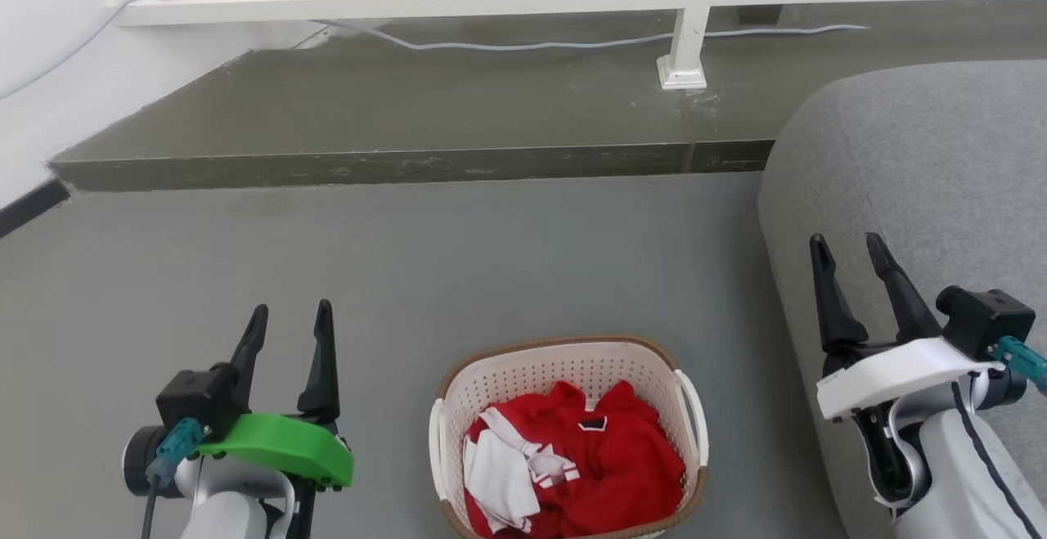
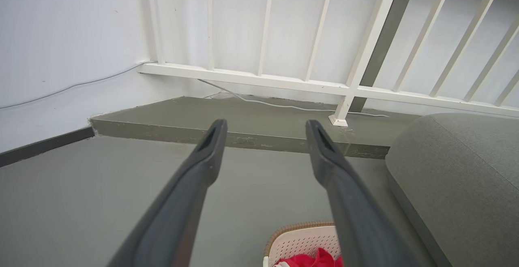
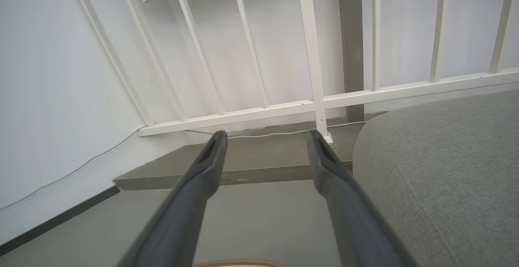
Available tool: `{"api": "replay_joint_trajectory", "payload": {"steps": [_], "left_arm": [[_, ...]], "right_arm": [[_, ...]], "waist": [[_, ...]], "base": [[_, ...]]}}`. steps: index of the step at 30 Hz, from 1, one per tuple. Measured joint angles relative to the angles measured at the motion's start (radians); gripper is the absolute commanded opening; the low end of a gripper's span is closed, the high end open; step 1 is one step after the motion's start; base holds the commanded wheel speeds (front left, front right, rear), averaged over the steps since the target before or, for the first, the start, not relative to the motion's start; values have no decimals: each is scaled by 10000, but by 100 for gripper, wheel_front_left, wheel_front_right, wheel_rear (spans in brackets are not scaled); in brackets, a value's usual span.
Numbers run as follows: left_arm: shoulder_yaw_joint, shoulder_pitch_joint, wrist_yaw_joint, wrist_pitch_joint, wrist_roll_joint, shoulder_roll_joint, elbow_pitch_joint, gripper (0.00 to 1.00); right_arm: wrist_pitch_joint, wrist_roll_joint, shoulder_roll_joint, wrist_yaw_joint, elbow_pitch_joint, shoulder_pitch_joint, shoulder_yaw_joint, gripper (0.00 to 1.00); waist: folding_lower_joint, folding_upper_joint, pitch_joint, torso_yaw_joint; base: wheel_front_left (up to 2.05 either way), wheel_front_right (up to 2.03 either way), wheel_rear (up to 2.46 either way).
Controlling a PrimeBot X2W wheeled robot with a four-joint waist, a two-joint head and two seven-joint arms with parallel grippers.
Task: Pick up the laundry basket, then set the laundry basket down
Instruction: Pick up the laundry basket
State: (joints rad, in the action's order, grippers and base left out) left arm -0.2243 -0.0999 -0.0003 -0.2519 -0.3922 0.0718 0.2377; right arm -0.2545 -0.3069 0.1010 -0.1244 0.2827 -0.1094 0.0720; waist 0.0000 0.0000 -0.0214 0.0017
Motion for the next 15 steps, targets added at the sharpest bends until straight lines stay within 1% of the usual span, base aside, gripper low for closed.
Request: {"api": "replay_joint_trajectory", "payload": {"steps": [8, 15], "left_arm": [[148, 82, -90, 0, 36, -58, -138, 100], [236, 204, -174, 0, 290, -148, -161, 100]], "right_arm": [[0, 17, -48, 0, 0, 12, 2, 100], [0, 77, -56, 0, 0, 12, 2, 100]], "waist": [[0, 0, -28, -38], [0, 0, -81, -70]], "base": [[0, 0, 0], [0, 0, 0]]}}
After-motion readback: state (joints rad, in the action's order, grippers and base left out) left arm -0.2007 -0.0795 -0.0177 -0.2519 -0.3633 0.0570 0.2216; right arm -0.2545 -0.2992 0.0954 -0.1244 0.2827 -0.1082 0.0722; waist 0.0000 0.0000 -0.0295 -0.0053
